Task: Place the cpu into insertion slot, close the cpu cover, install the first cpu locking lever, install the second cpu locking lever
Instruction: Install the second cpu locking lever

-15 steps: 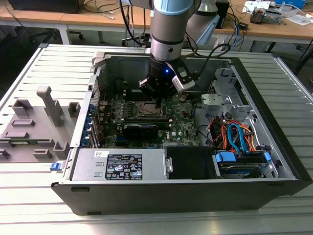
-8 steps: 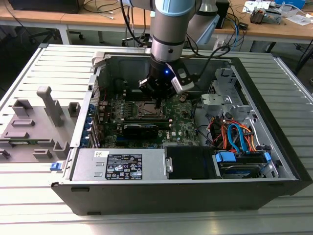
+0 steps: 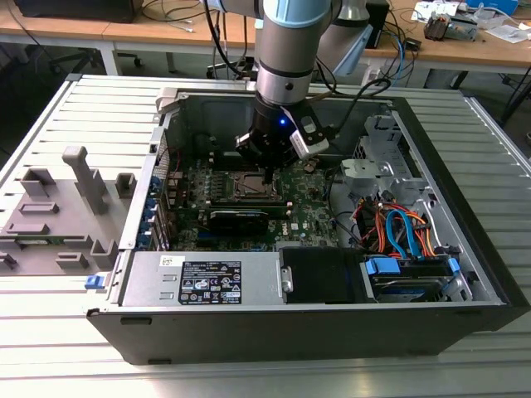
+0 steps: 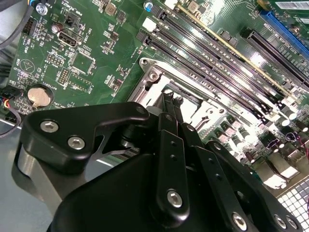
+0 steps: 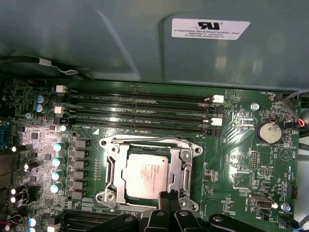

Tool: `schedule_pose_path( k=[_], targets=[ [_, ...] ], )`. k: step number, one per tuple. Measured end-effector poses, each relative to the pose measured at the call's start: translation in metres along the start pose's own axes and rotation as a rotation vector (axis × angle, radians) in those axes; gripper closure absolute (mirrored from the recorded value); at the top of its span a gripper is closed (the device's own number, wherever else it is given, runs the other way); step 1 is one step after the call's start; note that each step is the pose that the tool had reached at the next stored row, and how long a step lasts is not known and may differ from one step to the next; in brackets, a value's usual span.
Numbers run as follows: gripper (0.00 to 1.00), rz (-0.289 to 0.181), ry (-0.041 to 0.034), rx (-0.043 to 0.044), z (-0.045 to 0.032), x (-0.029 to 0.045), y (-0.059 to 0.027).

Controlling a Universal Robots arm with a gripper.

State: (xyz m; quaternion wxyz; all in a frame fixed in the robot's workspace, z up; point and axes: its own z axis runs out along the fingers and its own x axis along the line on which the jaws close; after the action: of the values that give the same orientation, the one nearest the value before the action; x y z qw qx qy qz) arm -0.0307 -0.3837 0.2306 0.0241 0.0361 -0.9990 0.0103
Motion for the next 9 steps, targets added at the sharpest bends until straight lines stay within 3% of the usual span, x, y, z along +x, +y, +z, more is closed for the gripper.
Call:
schedule_pose_path(
  k=[9],
  targets=[
    [0.89,0.0,-0.0001,0.0,0.0002,-0.0002,-0.0038]
  ],
)
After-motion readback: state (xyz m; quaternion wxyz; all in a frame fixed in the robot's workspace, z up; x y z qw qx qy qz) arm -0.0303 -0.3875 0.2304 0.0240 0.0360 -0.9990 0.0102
